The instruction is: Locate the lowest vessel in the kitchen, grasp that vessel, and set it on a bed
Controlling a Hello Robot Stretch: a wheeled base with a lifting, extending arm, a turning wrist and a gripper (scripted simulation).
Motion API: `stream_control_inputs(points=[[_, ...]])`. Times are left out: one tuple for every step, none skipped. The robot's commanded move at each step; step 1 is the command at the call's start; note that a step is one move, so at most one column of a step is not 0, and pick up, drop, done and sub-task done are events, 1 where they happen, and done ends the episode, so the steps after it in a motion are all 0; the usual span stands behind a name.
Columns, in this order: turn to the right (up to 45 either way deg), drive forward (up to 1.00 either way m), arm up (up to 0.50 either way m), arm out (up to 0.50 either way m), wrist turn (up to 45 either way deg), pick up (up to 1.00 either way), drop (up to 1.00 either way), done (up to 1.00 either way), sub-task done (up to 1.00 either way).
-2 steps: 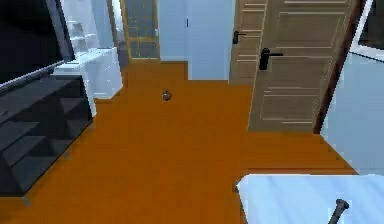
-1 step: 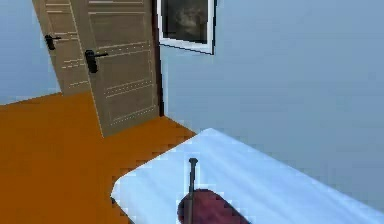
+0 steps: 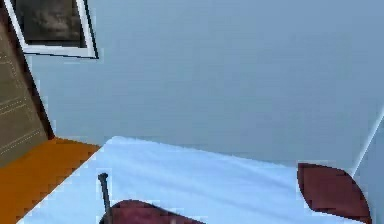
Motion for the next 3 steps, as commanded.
stream_control_inputs(points=[[-45.0, 0.00, 0.00, 0.00, 0.0, 0.00, 0.00, 0.00, 0.00], [-45.0, 0.00, 0.00, 0.00, 0.0, 0.00, 0.00, 0.00, 0.00], [-45.0, 0.00, 0.00, 0.00, 0.0, 0.00, 0.00, 0.00, 0.00]])
